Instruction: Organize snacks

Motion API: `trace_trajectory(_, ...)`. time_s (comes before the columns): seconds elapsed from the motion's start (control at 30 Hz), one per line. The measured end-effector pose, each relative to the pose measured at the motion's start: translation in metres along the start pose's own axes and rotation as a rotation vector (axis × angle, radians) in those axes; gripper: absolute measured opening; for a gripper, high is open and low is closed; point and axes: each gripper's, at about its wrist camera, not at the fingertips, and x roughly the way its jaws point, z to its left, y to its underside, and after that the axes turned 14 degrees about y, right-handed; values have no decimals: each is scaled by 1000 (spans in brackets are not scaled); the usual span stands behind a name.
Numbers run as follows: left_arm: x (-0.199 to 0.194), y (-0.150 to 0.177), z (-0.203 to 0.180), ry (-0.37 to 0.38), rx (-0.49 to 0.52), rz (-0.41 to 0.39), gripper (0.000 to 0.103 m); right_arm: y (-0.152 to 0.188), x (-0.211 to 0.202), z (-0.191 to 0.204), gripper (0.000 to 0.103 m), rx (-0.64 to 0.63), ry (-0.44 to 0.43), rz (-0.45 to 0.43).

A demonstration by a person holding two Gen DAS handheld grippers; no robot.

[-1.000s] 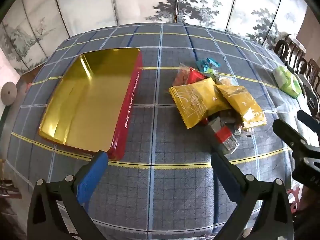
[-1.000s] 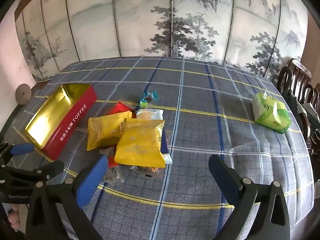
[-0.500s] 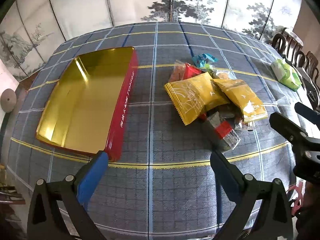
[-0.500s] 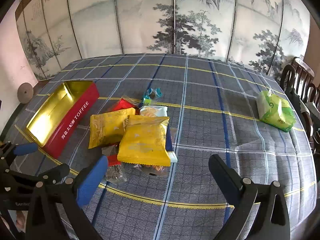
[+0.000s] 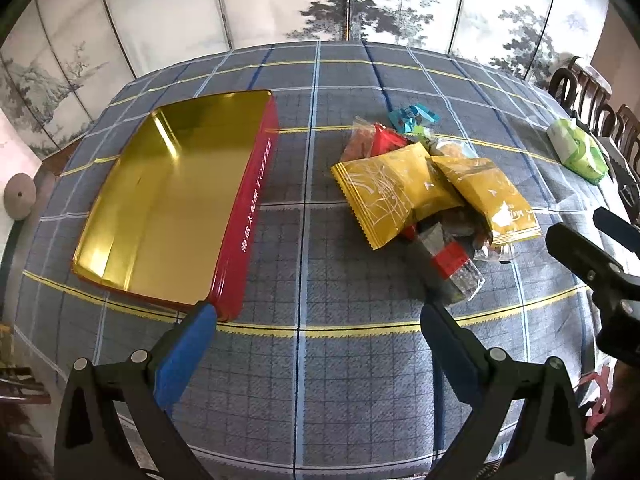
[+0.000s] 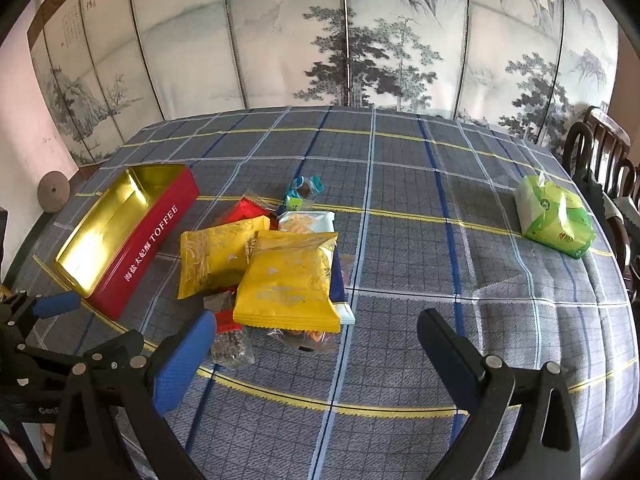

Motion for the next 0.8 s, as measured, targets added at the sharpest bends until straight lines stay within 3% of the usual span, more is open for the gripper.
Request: trace_trajectory(0.8,6,2,-4,-37,13,22,101,0,3,3,103,-1,-3,1)
